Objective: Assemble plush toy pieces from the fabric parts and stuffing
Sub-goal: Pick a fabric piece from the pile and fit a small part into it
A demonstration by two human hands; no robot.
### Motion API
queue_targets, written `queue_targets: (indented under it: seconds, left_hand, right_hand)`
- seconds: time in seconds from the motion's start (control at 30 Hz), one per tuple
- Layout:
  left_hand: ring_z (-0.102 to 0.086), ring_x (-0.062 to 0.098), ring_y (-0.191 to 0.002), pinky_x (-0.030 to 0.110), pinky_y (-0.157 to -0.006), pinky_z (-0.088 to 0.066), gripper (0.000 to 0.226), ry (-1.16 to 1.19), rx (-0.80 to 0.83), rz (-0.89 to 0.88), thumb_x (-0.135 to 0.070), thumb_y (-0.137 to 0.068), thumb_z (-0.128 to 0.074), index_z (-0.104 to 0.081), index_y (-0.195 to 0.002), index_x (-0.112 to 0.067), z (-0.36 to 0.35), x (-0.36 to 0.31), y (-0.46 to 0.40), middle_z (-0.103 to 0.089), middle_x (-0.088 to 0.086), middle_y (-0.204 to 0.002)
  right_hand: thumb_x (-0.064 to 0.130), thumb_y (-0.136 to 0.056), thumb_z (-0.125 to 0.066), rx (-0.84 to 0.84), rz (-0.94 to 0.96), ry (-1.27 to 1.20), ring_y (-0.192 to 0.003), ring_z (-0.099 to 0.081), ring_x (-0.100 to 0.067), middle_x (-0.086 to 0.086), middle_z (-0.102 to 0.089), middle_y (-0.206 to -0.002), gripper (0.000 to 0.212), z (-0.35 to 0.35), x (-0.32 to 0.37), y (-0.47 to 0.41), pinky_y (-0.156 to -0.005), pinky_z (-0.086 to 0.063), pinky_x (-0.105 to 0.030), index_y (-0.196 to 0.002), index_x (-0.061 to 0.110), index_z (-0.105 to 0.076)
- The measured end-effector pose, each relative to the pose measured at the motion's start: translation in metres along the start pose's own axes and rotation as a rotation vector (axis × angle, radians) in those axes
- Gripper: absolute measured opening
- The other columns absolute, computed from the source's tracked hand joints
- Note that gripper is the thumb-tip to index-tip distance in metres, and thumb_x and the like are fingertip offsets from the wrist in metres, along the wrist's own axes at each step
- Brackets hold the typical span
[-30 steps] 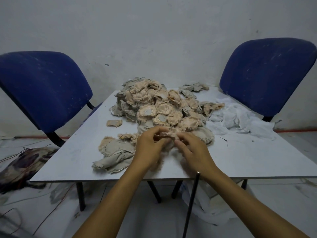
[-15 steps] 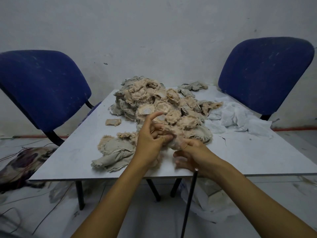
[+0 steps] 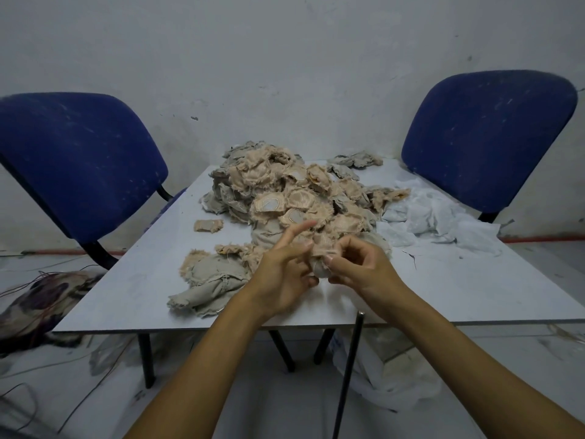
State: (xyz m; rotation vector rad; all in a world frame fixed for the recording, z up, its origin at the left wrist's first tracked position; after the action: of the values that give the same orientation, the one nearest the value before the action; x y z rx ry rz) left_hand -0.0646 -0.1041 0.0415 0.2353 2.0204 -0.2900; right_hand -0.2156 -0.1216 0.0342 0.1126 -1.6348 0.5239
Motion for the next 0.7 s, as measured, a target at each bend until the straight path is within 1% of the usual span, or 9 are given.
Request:
queue_targets:
  seconds: [0.07,0.17,0.27,0.37,0.43,0.53,0.57,0.63,0.7]
  left_hand:
    - [-0.059,0.017,-0.07,0.025,-0.055,-0.042,0.041,-0.07,0.032,0.069,-0.011,-0.076,-0.064,-0.064,-0.117,-0.02,0.0,0.0,0.001,-0.064,0.008,-0.09]
    - [-0.065,0.02,-0.081,0.025,-0.059,-0.045,0.04,-0.134,0.062,0.137,0.0,-0.071,-0.067,-0.069,-0.106,-0.018,0.002,-0.001,0.002,-0.069,0.007,-0.097]
    - [-0.063,0.017,-0.069,0.023,-0.055,-0.043,0.04,-0.233,-0.052,0.085,0.013,-0.062,-0.065,-0.07,-0.088,-0.017,0.004,0.003,0.0,-0.067,0.007,-0.078]
    - [-0.047,0.007,-0.049,0.019,-0.049,-0.04,0.034,-0.491,-0.244,-0.083,0.02,-0.068,-0.066,-0.063,-0.07,-0.014,0.003,0.006,-0.003,-0.048,-0.004,-0.052]
    - [-0.039,0.007,-0.046,0.023,-0.055,-0.039,0.033,-0.696,-0.311,-0.181,0.014,-0.076,-0.066,-0.061,-0.065,-0.017,0.003,0.007,-0.003,-0.04,-0.011,-0.045]
    - [-0.043,0.013,-0.056,0.03,-0.058,-0.04,0.018,-0.699,-0.327,-0.213,0.0,-0.081,-0.07,-0.063,-0.077,-0.016,0.003,0.004,-0.002,-0.048,-0.007,-0.057]
    - [-0.05,0.014,-0.063,0.032,-0.06,-0.044,0.014,-0.655,-0.308,-0.182,-0.006,-0.079,-0.071,-0.063,-0.084,-0.018,0.004,0.003,-0.001,-0.053,-0.005,-0.068]
    - [-0.061,0.014,-0.081,0.036,-0.071,-0.055,0.024,-0.607,-0.218,-0.093,-0.018,-0.075,-0.07,-0.065,-0.098,-0.023,0.004,0.004,0.0,-0.06,-0.001,-0.093]
    - [-0.066,0.015,-0.091,0.035,-0.075,-0.06,0.027,-0.617,-0.122,-0.083,-0.017,-0.081,-0.074,-0.065,-0.106,-0.023,0.003,0.007,0.0,-0.062,0.004,-0.106]
  right_hand:
    - [0.003,-0.089,-0.069,0.001,0.061,0.093,-0.075,-0.064,-0.012,0.005,-0.064,-0.074,0.02,0.001,0.004,0.0,-0.068,-0.055,-0.027,-0.078,0.018,-0.061]
    - [0.001,-0.087,-0.072,-0.05,0.124,0.201,-0.068,-0.059,-0.009,0.011,-0.06,-0.068,0.017,0.001,0.005,0.002,-0.062,-0.053,-0.024,-0.08,0.013,-0.062]
    - [0.001,-0.084,-0.074,-0.084,0.148,0.271,-0.066,-0.058,-0.013,0.001,-0.058,-0.067,0.016,-0.001,0.003,0.003,-0.057,-0.051,-0.027,-0.08,0.012,-0.063]
    - [-0.003,-0.079,-0.071,-0.186,0.168,0.352,-0.063,-0.057,-0.024,-0.007,-0.06,-0.067,0.018,0.0,-0.001,0.004,-0.059,-0.051,-0.039,-0.077,0.012,-0.063]
    - [-0.006,-0.076,-0.07,-0.252,0.171,0.368,-0.06,-0.058,-0.023,-0.005,-0.061,-0.066,0.019,0.006,-0.003,0.004,-0.058,-0.051,-0.033,-0.077,0.013,-0.063]
    - [-0.006,-0.08,-0.073,-0.258,0.156,0.331,-0.063,-0.056,-0.008,0.009,-0.059,-0.067,0.023,0.011,-0.005,0.003,-0.06,-0.052,-0.022,-0.078,0.014,-0.061]
    - [-0.006,-0.081,-0.073,-0.24,0.142,0.295,-0.065,-0.057,-0.008,0.011,-0.058,-0.068,0.023,0.012,-0.007,0.003,-0.061,-0.054,-0.022,-0.079,0.014,-0.061]
    - [-0.005,-0.083,-0.071,-0.213,0.117,0.24,-0.066,-0.061,-0.011,0.008,-0.059,-0.069,0.024,0.011,-0.009,0.003,-0.062,-0.057,-0.026,-0.08,0.016,-0.06]
    - [-0.003,-0.084,-0.07,-0.21,0.115,0.23,-0.066,-0.062,-0.013,0.003,-0.059,-0.07,0.024,0.01,-0.01,0.003,-0.061,-0.057,-0.027,-0.079,0.018,-0.058]
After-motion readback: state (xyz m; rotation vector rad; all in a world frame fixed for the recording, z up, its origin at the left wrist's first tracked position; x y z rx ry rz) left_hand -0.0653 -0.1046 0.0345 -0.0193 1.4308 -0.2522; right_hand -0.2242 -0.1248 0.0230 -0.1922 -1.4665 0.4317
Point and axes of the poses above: each hand's wrist, its own y-axis away from the middle knuckle, its own z-axis out of the back of the hand, x = y × z, the point moved 3 cm from there along -y, towards the middle knuckle
